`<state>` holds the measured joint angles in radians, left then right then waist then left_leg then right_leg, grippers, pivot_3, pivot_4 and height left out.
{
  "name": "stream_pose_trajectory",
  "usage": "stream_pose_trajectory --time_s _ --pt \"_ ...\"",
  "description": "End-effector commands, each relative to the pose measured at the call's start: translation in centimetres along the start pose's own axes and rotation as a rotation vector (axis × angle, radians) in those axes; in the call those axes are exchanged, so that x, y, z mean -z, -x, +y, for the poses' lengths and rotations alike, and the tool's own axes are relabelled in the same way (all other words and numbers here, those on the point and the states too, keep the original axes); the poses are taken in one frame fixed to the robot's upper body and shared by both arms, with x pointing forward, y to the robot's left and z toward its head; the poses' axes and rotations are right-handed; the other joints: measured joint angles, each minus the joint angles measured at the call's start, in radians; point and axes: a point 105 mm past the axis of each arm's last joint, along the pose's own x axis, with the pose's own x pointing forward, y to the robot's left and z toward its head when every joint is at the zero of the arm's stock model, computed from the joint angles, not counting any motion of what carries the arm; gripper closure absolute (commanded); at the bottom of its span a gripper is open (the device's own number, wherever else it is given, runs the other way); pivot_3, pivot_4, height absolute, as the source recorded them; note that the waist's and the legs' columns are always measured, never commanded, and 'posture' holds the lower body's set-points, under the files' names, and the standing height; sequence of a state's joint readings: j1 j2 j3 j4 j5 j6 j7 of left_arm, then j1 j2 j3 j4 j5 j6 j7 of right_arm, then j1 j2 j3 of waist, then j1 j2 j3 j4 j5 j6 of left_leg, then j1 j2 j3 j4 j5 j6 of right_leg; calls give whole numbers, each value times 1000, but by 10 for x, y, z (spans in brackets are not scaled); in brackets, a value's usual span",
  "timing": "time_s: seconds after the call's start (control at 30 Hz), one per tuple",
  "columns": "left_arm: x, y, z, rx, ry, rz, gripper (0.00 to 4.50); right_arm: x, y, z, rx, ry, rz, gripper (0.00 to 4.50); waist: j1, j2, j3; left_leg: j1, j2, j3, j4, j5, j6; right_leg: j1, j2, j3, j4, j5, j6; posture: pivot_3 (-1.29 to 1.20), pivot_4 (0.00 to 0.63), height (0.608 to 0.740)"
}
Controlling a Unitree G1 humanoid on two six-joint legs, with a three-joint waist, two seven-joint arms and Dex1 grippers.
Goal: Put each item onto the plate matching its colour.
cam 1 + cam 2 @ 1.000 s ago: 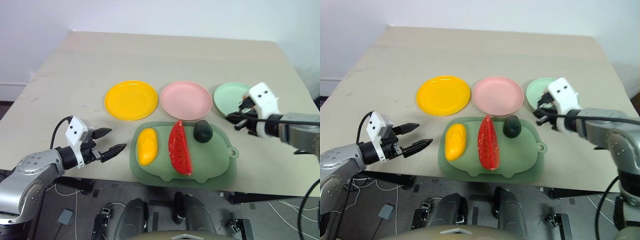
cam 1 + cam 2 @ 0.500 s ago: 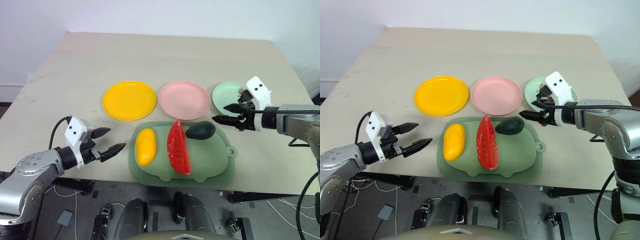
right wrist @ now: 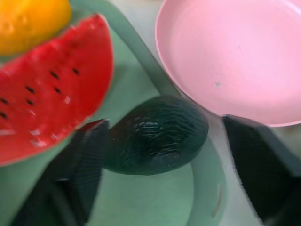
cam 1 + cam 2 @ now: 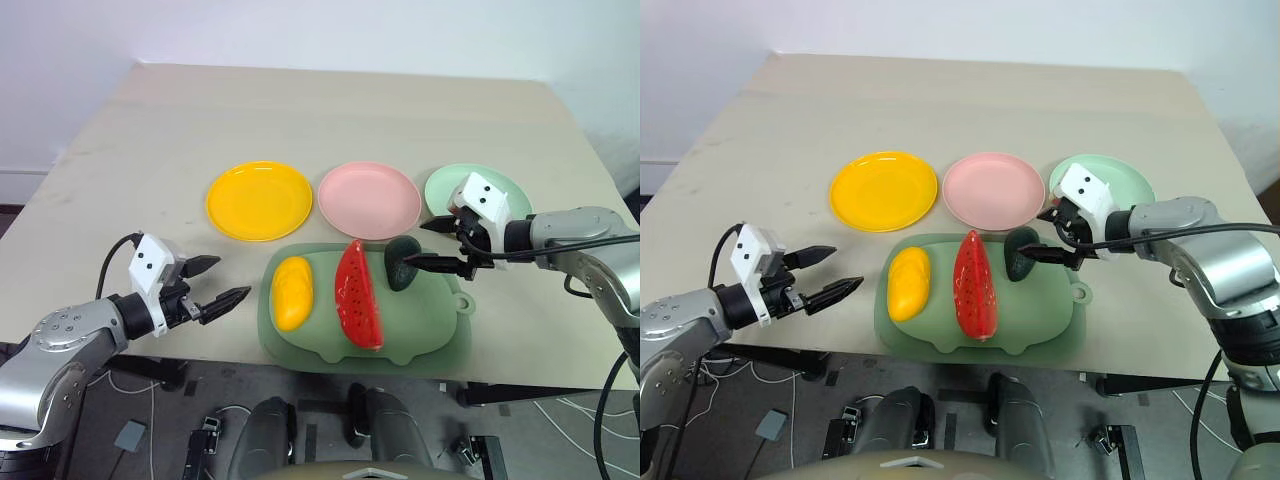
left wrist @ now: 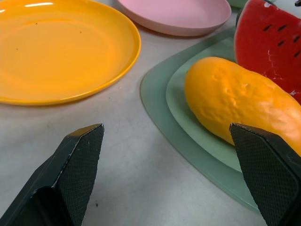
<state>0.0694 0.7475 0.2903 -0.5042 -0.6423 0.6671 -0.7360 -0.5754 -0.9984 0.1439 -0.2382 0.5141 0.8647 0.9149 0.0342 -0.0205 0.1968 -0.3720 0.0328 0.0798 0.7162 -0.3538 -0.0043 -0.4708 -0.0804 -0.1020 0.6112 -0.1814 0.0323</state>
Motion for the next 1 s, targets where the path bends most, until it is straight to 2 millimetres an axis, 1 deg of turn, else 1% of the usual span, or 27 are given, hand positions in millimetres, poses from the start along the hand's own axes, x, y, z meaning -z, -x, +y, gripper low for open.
stream_pose_trajectory --time_s 0.03,0.1,0.17,0.23,0.27,0.47,0.73,1.0 --pt "-8 3 -2 -7 -45 -22 0 -11 5 -5 20 6 -14 39 0 0 0 0 0 0 0 0 0 0 0 0 0 0 0 0 150 740" --pt "-8 4 -2 -10 -43 -23 0 -10 2 -11 66 -36 -7 39 -1 0 0 0 0 0 0 0 0 0 0 0 0 0 0 0 150 740" --pt "-7 4 -4 -11 -40 -22 0 -7 -3 -12 90 -130 3 39 0 0 0 0 0 0 0 0 0 0 0 0 0 0 0 0 150 740" --pt "-7 5 -4 -14 -38 -22 0 -4 -8 -6 80 -234 -1 39 1 0 0 0 0 0 0 0 0 0 0 0 0 0 0 0 150 740" --pt "-7 5 -4 -15 -37 -22 0 -5 -9 -3 75 -259 -2 39 2 0 0 0 0 0 0 0 0 0 0 0 1 0 0 0 150 740" --pt "-6 5 -5 -10 -33 -17 0 -1 -15 6 100 -344 15 39 3 0 0 -1 0 0 0 0 0 0 -1 0 1 0 0 0 150 740" --pt "-8 2 -3 -1 -39 -18 0 13 -27 7 145 -370 49 39 1 0 0 0 0 0 0 0 0 0 0 0 1 1 0 0 150 740" --pt "-9 2 -2 -2 -45 -17 0 14 -39 12 143 -378 42 39 -4 0 0 0 0 0 0 0 0 0 0 0 1 1 0 0 150 740"
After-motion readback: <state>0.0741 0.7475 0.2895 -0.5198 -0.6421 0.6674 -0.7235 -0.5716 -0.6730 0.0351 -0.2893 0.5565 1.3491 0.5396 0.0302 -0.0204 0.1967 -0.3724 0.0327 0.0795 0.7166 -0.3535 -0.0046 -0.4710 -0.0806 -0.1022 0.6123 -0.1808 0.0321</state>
